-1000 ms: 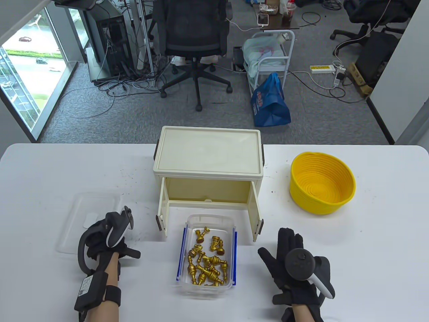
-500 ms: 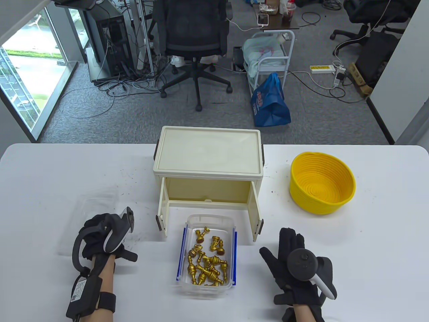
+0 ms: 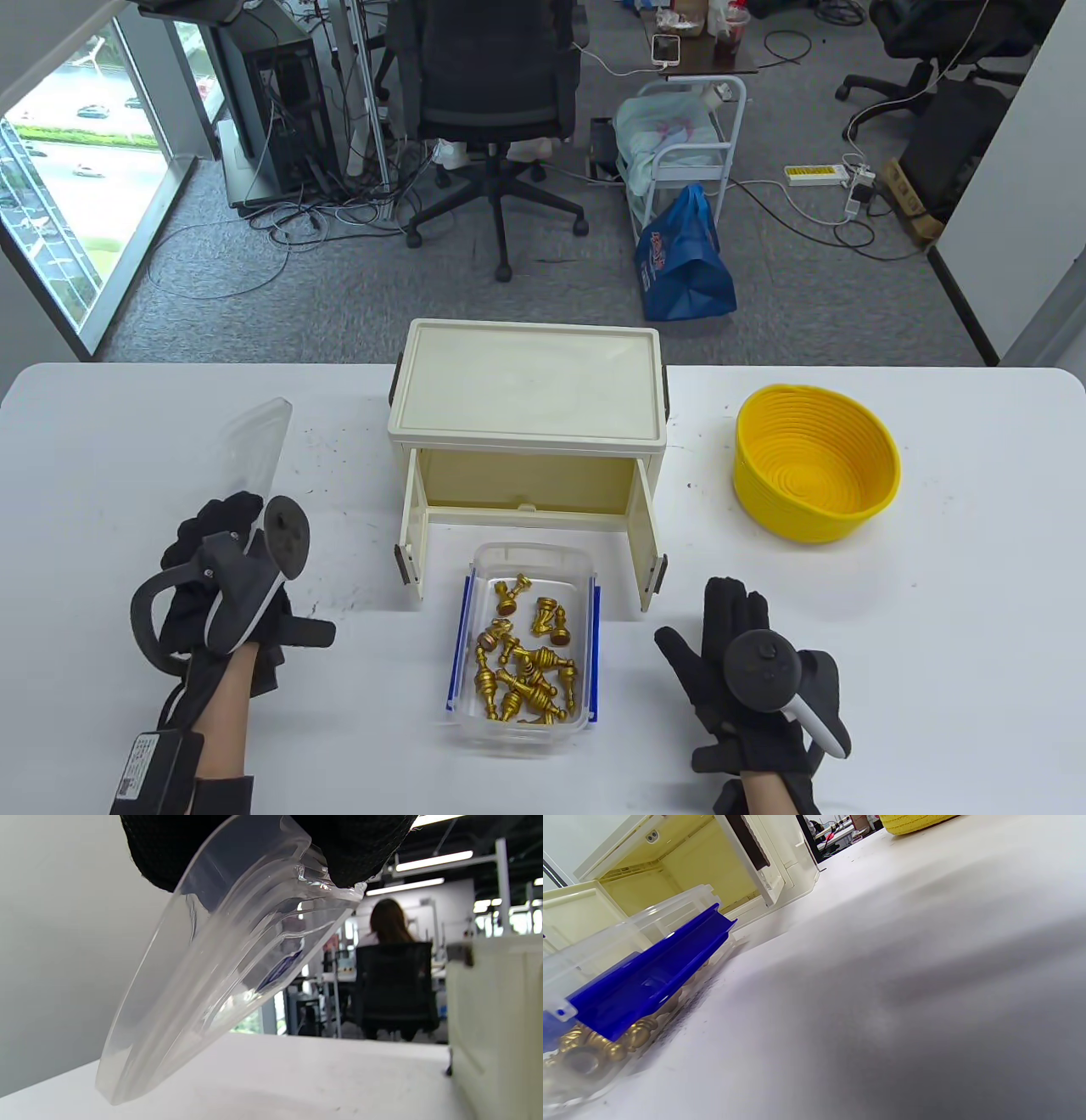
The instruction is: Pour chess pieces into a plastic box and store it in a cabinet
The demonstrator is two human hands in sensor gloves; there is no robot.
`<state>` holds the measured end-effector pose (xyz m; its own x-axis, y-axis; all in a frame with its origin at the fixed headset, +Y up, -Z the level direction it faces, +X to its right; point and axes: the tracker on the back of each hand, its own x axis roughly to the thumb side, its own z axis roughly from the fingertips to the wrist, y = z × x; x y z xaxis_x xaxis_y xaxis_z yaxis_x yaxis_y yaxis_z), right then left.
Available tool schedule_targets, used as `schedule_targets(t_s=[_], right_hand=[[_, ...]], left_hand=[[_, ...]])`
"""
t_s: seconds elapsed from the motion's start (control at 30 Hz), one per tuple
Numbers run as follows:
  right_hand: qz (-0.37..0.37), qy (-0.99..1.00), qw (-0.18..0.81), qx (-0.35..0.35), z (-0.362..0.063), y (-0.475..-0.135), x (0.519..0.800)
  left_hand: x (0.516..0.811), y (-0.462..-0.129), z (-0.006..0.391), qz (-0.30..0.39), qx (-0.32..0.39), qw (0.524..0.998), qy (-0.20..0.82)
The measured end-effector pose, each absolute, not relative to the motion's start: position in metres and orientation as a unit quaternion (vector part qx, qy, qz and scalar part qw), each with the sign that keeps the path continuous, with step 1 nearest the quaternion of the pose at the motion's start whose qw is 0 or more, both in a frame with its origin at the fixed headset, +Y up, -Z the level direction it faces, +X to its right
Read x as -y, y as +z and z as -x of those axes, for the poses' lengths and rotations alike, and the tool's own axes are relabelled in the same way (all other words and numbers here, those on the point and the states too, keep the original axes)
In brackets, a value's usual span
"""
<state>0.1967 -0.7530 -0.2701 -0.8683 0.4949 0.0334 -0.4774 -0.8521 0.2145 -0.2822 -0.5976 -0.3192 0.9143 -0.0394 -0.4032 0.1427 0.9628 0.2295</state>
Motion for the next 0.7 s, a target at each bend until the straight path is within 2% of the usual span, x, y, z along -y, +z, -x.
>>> schedule_targets(t_s=[0.17, 0.33, 0.5, 0.7], right_hand=[[-0.043, 0.96, 0.257, -0.096, -0.198, -0.269, 0.753], [-0.042, 0.96, 0.258, -0.096, -0.198, -0.269, 0.753], [-0.042, 0.961, 0.257, -0.096, -0.198, -0.269, 0.753], [-0.041, 0.96, 0.261, -0.095, -0.199, -0.269, 0.752]], left_hand=[[0.551, -0.295, 0.269, -0.2, -0.152, 0.968, 0.01], [0.511, -0.272, 0.257, -0.263, -0.106, 0.951, 0.119], [0.488, -0.257, 0.243, -0.271, -0.043, 0.933, 0.232], [0.486, -0.254, 0.229, -0.212, 0.025, 0.903, 0.374]])
